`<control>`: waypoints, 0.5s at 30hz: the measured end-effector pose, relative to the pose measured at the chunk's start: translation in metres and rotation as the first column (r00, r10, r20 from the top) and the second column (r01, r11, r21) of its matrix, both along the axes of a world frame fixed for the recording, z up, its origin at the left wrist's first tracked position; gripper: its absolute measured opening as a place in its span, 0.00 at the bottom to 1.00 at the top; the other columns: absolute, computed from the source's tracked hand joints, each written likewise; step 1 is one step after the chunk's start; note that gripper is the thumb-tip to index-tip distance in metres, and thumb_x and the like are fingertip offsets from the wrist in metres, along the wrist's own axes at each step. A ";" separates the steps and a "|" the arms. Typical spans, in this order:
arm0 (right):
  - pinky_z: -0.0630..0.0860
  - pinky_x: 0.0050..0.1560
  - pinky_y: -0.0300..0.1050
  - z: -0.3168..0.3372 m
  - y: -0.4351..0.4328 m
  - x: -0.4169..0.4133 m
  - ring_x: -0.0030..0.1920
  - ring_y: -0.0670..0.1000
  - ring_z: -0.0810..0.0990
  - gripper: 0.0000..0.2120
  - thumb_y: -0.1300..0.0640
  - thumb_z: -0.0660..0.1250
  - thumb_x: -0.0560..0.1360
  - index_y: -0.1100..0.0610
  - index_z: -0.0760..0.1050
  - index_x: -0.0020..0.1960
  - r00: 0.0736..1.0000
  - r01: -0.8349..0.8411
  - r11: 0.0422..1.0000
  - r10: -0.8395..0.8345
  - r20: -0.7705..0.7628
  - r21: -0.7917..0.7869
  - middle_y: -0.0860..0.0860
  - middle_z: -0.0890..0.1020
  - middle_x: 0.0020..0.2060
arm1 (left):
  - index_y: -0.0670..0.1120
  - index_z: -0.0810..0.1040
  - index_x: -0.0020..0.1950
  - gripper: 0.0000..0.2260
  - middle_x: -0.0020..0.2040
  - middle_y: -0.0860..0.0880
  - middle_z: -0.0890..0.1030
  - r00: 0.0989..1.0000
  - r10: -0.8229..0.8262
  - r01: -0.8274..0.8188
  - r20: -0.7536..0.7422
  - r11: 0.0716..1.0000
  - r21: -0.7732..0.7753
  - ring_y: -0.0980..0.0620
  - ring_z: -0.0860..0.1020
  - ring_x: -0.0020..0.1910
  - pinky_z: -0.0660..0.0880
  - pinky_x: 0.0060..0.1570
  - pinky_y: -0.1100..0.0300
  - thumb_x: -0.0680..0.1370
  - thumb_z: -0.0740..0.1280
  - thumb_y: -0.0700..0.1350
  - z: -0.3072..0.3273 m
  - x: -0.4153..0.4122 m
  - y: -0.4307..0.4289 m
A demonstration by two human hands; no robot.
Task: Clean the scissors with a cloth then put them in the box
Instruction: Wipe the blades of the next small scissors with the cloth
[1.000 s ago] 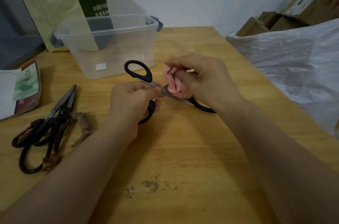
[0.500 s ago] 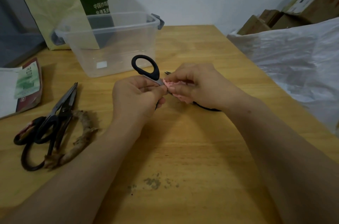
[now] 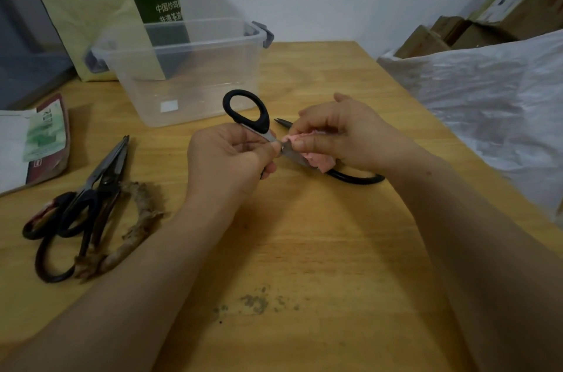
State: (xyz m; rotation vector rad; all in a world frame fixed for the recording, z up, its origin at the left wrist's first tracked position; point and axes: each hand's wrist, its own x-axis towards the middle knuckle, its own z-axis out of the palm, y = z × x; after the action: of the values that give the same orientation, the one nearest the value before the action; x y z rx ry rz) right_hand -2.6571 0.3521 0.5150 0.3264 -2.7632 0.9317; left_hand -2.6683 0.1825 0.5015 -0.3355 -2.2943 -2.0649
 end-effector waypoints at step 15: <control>0.79 0.42 0.51 -0.009 0.001 -0.004 0.38 0.51 0.81 0.05 0.63 0.73 0.69 0.58 0.83 0.46 0.990 -0.135 0.922 0.140 -0.011 -0.362 0.49 0.83 0.39 | 0.43 0.80 0.38 0.05 0.29 0.46 0.80 0.999 -0.012 0.011 -0.052 1.000 -0.027 0.57 0.77 0.25 0.77 0.30 0.63 0.71 0.73 0.35 -0.003 0.000 0.000</control>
State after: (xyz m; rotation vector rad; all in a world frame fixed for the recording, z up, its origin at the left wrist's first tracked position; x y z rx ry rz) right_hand -2.6611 0.3531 0.5061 0.4531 -2.5326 1.4557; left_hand -2.6682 0.1823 0.4988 -0.3999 -2.2975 -2.0067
